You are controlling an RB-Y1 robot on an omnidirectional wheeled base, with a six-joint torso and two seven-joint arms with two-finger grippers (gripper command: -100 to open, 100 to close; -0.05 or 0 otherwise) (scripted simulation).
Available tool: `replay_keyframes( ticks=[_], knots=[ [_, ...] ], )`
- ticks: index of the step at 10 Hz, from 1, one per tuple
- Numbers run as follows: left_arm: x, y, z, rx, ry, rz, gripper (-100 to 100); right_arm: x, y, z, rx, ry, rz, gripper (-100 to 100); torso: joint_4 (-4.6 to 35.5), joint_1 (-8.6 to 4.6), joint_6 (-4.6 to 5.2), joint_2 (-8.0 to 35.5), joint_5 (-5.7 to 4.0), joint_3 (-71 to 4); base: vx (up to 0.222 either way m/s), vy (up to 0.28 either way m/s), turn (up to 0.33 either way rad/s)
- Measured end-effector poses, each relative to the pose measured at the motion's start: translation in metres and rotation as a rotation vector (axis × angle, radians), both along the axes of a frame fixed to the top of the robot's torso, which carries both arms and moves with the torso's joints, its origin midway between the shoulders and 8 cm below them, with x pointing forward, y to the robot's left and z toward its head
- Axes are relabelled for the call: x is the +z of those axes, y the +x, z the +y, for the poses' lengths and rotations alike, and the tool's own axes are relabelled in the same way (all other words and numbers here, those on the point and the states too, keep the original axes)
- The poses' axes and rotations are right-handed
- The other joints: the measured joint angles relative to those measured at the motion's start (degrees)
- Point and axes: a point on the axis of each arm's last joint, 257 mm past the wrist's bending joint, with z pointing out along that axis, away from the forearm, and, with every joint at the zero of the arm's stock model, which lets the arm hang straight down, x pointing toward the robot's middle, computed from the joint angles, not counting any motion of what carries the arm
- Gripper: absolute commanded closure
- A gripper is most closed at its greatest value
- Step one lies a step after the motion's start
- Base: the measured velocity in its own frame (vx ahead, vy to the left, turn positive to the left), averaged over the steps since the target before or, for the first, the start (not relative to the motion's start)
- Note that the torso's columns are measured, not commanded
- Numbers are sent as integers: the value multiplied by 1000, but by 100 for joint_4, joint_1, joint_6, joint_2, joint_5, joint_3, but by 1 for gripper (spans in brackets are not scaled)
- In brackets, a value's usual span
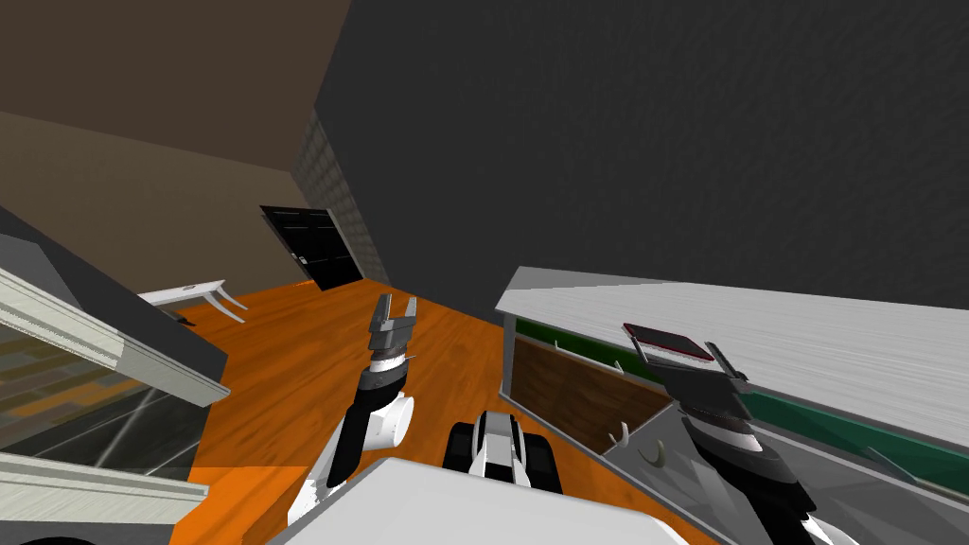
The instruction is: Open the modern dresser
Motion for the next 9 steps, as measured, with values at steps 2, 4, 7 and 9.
replay_keyframes(
  ticks=[2, 4, 7, 9],
  knots=[
    [0, 0, 0, 0, 0, 0, 0, -5, 0, -5, -44, -34, 6, -100, 2, -13, 3, 8, -6, 6, 2, 52, -44],
    [0, 0, 0, 0, 0, 0, 0, -14, 0, -11, -97, -74, 14, -100, -4, 2, 1, -4, -4, 0, 11, 74, -42],
    [0, 0, 0, 0, 0, 0, 0, -23, 1, -19, -171, -133, 25, -100, -13, -24, -5, -17, -19, -7, 9, 66, -42],
    [0, 0, 0, 0, 0, 0, 0, -30, 4, -23, -220, -169, 31, -100, -28, -33, -11, -35, -34, -14, 14, 52, -31]
  ],
)
